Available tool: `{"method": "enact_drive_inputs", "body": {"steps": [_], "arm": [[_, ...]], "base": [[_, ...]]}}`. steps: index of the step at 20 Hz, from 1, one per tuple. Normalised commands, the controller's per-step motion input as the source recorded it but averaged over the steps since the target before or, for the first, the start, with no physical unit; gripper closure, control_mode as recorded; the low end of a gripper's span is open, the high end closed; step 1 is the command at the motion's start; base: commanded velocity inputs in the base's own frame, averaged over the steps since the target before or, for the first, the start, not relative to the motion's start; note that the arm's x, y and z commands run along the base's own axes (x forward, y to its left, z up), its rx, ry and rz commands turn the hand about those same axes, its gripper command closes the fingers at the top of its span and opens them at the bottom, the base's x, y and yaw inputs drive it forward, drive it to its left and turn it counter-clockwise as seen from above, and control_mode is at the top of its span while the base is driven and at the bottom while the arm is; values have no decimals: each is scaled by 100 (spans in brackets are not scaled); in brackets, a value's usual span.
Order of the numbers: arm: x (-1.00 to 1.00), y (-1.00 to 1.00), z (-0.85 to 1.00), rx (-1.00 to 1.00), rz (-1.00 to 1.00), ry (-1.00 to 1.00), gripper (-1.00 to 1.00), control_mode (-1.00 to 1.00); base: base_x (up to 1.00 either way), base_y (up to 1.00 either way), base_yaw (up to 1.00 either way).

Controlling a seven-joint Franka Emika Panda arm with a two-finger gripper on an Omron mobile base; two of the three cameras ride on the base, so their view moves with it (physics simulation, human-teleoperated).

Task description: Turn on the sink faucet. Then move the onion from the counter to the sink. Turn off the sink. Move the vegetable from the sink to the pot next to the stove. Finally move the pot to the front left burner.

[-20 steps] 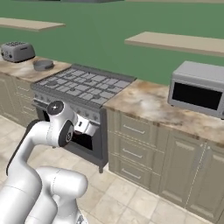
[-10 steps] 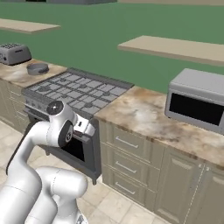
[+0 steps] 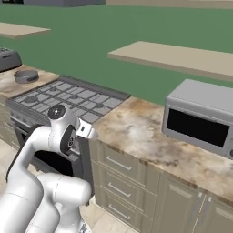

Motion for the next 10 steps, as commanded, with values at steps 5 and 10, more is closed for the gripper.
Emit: {"method": "enact_drive_inputs", "body": {"steps": [5, 10], "arm": [[0, 0, 0, 0, 0, 0, 100, 100], [0, 0, 0, 0, 0, 0, 100, 100]], "base": [[47, 5, -2], [20, 0, 0]]}}
